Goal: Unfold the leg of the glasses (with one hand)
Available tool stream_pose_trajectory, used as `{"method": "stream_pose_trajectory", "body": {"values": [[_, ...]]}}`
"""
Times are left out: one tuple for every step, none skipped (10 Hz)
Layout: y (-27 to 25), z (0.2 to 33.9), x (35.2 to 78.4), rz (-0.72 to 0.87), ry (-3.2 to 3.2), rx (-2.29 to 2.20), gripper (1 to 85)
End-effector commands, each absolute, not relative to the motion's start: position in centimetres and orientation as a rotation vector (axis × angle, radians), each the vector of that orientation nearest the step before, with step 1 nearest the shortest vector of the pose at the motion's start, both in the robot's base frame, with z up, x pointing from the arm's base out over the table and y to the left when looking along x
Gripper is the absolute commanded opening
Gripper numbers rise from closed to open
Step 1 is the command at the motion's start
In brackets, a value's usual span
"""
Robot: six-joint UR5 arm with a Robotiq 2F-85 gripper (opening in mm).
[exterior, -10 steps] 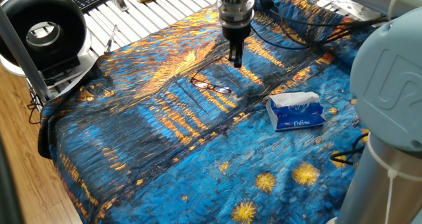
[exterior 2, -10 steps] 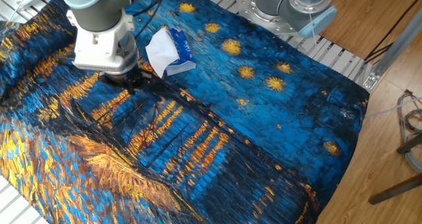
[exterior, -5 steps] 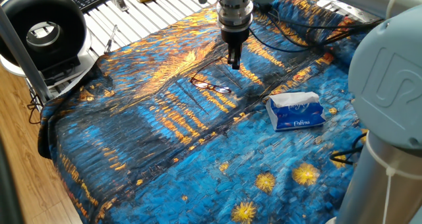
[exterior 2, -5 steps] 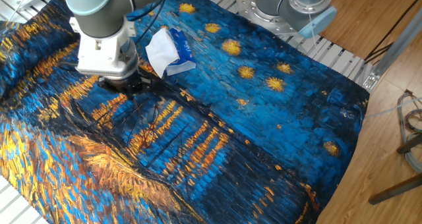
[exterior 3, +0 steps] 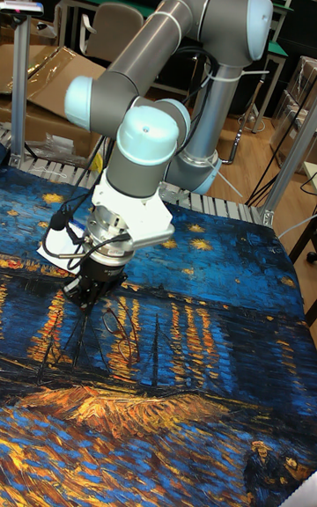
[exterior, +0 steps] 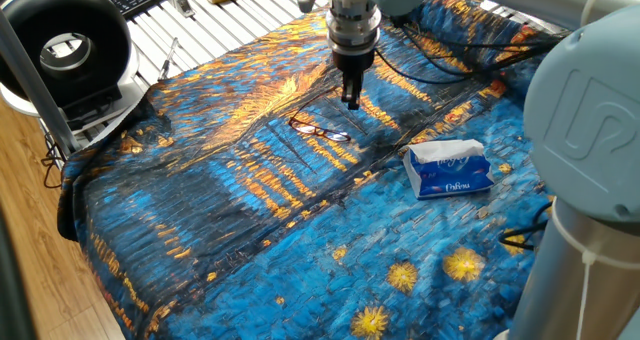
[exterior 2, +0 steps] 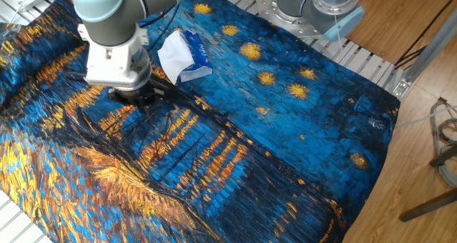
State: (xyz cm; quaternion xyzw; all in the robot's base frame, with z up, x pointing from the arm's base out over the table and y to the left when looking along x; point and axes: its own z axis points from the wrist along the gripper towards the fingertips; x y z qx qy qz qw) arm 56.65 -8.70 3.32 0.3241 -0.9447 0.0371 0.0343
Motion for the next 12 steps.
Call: {"method": "stream_pose_trajectory", "body": {"values": [[-8.0, 3.2, 57.3, 0.115, -2.905, 1.023, 1.0], [-8.0, 3.2, 57.6, 0.131, -2.898, 1.049, 1.0], [-8.0, 3.2, 58.0, 0.15, -2.892, 1.067, 1.0], [-8.2, 3.3, 58.5, 0.186, -2.884, 1.096, 1.0], [-8.3, 3.5, 59.1, 0.223, -2.875, 1.121, 1.0], [-8.0, 3.8, 59.4, 0.245, -2.869, 1.128, 1.0], [-7.7, 4.0, 59.6, 0.243, -2.873, 1.129, 1.0], [-7.4, 4.0, 59.6, 0.234, -2.877, 1.128, 1.0], [-7.4, 4.1, 59.8, 0.246, -2.877, 1.129, 1.0], [-7.2, 4.3, 59.9, 0.246, -2.881, 1.121, 1.0], [-7.0, 4.5, 59.9, 0.251, -2.884, 1.112, 1.0], [-6.8, 4.9, 60.0, 0.259, -2.886, 1.097, 1.0]]}}
